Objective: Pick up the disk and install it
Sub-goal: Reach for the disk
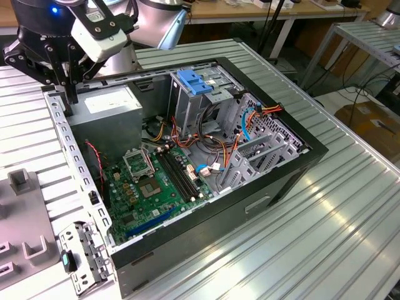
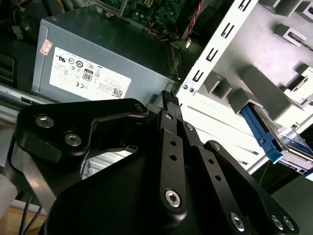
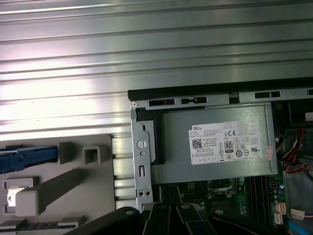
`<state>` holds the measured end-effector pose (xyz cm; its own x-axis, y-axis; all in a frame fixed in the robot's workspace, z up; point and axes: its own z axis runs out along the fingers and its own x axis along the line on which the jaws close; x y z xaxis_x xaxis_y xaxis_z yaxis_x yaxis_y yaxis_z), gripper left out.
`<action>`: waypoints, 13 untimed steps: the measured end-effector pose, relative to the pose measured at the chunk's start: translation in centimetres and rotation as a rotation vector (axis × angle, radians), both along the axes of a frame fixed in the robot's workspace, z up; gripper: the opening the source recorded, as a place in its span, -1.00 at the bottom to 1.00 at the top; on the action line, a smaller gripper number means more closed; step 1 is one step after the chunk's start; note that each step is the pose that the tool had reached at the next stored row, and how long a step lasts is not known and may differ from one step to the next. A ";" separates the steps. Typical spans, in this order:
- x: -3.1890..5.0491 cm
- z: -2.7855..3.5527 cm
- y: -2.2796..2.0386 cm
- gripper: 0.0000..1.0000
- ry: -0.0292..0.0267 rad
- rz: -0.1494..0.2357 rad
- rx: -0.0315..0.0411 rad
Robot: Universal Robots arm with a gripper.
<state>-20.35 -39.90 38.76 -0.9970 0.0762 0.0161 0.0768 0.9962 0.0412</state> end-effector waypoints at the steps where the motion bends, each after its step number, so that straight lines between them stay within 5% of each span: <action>1: -0.36 -0.02 0.02 -0.79 0.0000 0.000 0.0001; 13: -2.16 -0.06 1.30 -0.79 0.0000 0.000 0.0001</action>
